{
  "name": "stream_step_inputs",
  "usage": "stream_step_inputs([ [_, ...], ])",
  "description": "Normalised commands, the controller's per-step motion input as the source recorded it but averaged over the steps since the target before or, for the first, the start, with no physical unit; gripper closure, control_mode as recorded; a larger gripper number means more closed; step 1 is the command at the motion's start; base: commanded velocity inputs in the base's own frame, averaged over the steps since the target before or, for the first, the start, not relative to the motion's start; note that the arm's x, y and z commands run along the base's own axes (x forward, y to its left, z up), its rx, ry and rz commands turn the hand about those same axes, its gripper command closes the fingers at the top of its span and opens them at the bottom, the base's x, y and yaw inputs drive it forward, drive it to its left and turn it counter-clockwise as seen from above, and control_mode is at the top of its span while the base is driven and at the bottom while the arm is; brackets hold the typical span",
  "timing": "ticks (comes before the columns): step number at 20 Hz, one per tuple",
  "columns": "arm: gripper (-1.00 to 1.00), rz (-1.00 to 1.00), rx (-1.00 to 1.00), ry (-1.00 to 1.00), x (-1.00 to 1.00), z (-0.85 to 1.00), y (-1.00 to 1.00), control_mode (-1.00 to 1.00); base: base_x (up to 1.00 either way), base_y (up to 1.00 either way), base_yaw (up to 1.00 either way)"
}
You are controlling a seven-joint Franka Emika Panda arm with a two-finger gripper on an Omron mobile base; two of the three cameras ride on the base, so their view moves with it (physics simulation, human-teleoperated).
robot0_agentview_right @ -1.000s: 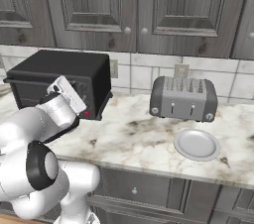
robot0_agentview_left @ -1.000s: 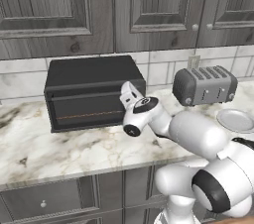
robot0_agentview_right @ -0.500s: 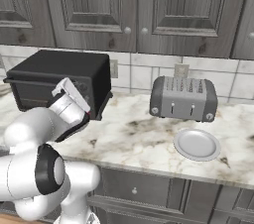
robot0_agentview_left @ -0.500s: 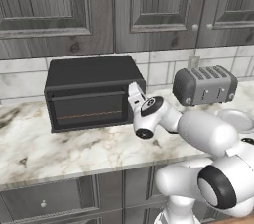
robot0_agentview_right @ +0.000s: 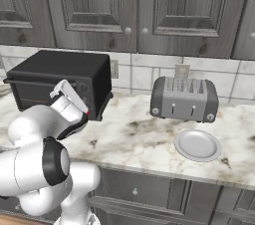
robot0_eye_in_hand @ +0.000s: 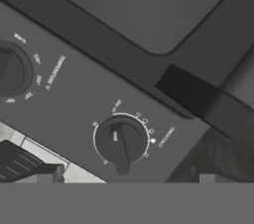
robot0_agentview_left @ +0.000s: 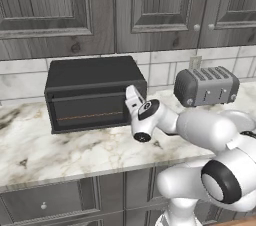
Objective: Pick up the bagel from the plate, place it on the toaster oven rack, close the door, and set the timer.
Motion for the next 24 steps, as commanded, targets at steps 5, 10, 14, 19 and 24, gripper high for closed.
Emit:
stream_step_inputs([
  [5, -1.0, 0.0, 0.01, 0.0, 0.23, 0.0, 0.06, -1.0, 0.0, 0.0, 0.0],
  [10, -1.0, 0.0, 0.0, 0.0, 0.19, 0.0, 0.0, -1.0, 0.0, 0.0, 0.0],
  [14, -1.0, 0.0, 0.0, 0.0, 0.23, 0.0, 0.0, -1.0, 0.0, 0.0, 0.0],
  [19, -1.0, 0.0, 0.0, -0.06, 0.22, 0.0, 0.0, -1.0, 0.0, 0.0, 0.0],
  [24, -1.0, 0.0, 0.0, -0.03, 0.25, -0.07, 0.0, -1.0, 0.0, 0.0, 0.0],
])
